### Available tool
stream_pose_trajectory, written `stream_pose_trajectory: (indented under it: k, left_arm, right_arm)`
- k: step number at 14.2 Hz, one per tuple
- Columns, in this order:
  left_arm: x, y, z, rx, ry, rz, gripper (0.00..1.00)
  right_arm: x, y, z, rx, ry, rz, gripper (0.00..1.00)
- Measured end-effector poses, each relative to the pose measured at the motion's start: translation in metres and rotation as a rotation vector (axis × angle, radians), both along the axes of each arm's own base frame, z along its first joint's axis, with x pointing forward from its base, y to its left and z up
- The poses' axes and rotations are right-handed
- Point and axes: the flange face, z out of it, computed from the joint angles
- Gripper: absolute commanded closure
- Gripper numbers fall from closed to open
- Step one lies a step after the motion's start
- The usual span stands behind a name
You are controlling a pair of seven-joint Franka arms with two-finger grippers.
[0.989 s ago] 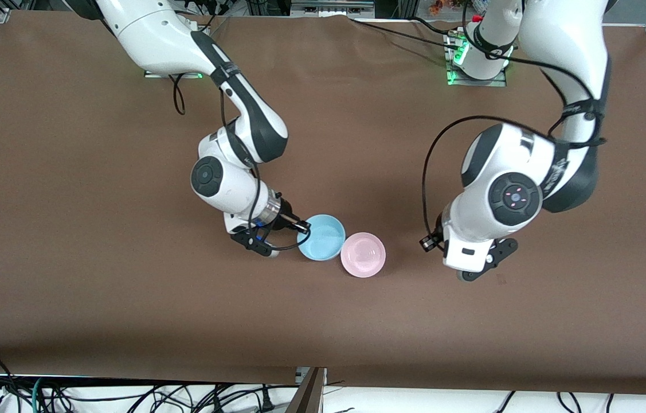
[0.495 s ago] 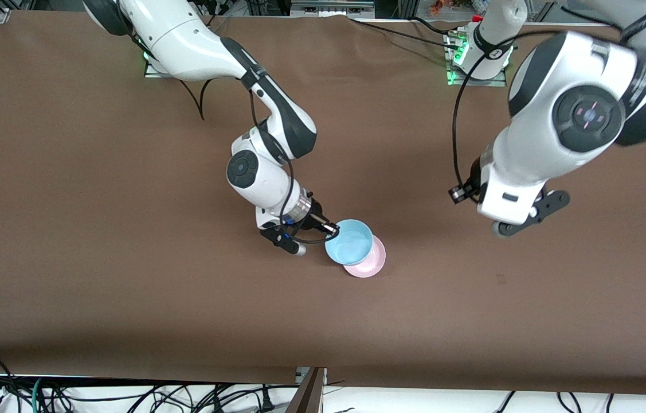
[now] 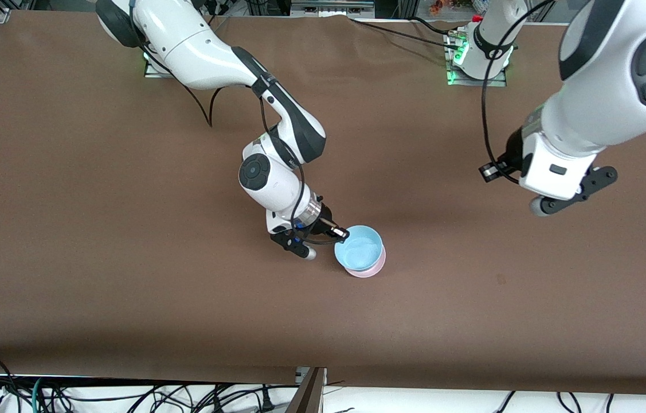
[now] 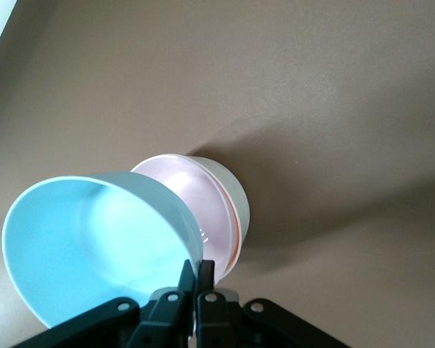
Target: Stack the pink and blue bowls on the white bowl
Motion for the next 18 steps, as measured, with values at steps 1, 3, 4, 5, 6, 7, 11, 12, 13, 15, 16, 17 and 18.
stream_pose_trajectory:
  k: [1, 3, 4, 5, 6, 7, 11, 12, 13, 15, 16, 17, 18]
  left_arm:
    - [0.002, 0.009, 0.0, -0.008, 0.002, 0.0, 0.94]
    - [0.004, 0.014, 0.0, -0.016, 0.004, 0.002, 0.94]
    - [0.004, 0.013, 0.0, -0.017, 0.004, 0.0, 0.94]
    - [0.003, 0.012, 0.0, -0.017, 0.004, -0.002, 0.94]
    - [0.003, 0.011, 0.0, -0.018, 0.004, -0.004, 0.94]
    - [0.003, 0.011, 0.0, -0.018, 0.004, -0.005, 0.94]
    - [0.003, 0.011, 0.0, -0.018, 0.004, -0.005, 0.94]
    - [0.003, 0.011, 0.0, -0.018, 0.004, -0.005, 0.94]
    - [0.003, 0.011, 0.0, -0.018, 0.004, -0.005, 0.94]
    - [0.003, 0.011, 0.0, -0.019, 0.004, -0.008, 0.92]
    - [0.003, 0.011, 0.0, -0.02, 0.004, -0.016, 0.91]
    - [0.003, 0.011, 0.0, -0.023, 0.003, -0.032, 0.91]
    - [0.003, 0.011, 0.0, -0.025, 0.003, -0.048, 0.91]
  right_arm:
    - [-0.001, 0.001, -0.003, -0.004, -0.002, 0.003, 1.0]
    - [-0.004, 0.005, -0.011, -0.022, -0.011, 0.018, 1.0]
    - [-0.006, 0.007, -0.016, -0.026, -0.017, 0.022, 1.0]
    - [-0.007, 0.009, -0.021, -0.028, -0.023, 0.023, 1.0]
    - [-0.009, 0.011, -0.026, -0.032, -0.026, 0.028, 1.0]
    - [-0.011, 0.013, -0.029, -0.039, -0.032, 0.034, 1.0]
    - [-0.014, 0.016, -0.035, -0.051, -0.04, 0.047, 1.0]
    - [-0.014, 0.016, -0.036, -0.052, -0.04, 0.047, 1.0]
    - [-0.014, 0.016, -0.036, -0.053, -0.041, 0.048, 1.0]
    - [-0.014, 0.016, -0.036, -0.061, -0.047, 0.053, 1.0]
    - [-0.014, 0.016, -0.037, -0.07, -0.055, 0.061, 1.0]
    - [-0.014, 0.016, -0.038, -0.08, -0.061, 0.069, 1.0]
    - [-0.015, 0.016, -0.04, -0.085, -0.062, 0.073, 1.0]
